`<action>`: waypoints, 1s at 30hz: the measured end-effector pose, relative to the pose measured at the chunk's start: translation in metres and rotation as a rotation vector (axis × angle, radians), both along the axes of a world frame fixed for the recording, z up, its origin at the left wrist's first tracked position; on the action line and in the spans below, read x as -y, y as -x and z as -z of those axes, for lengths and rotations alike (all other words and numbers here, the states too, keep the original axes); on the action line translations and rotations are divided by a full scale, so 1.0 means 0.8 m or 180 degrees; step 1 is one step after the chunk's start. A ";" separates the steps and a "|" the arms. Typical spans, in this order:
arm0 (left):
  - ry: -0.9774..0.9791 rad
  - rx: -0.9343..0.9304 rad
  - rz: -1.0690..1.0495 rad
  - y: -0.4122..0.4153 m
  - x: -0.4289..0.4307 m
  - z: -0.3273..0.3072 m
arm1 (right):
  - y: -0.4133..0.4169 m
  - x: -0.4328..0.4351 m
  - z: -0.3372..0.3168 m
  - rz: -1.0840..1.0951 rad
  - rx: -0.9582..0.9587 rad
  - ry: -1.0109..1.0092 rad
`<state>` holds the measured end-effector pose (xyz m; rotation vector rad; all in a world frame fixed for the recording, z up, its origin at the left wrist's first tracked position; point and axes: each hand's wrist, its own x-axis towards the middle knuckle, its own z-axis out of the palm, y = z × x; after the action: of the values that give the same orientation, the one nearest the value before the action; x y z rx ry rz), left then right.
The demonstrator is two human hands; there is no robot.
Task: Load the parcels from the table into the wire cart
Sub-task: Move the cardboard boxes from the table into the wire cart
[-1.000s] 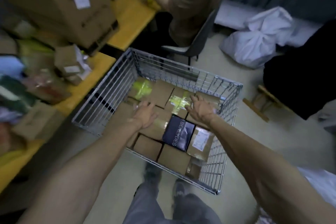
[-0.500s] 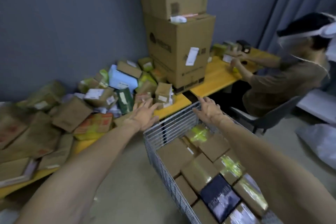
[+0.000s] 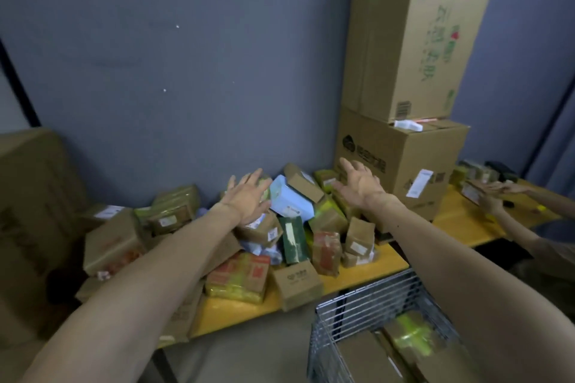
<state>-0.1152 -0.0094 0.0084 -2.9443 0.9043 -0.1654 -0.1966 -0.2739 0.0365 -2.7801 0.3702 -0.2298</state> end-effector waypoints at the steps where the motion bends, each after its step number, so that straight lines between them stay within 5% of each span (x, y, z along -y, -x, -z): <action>1: 0.0033 0.0020 -0.0037 -0.013 -0.015 -0.009 | -0.014 -0.012 -0.008 -0.0013 0.0044 0.0017; 14: 0.0441 0.0120 -0.0514 -0.144 -0.112 -0.060 | -0.158 -0.062 -0.034 -0.0111 0.0083 0.0238; 30: 0.0217 -0.0105 -0.0456 -0.309 0.051 -0.029 | -0.328 0.098 0.020 -0.0285 -0.0078 -0.0027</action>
<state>0.1321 -0.0505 0.0316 -3.0693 0.7010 -0.1438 0.0658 -0.3525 0.0206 -2.7852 0.2512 -0.1726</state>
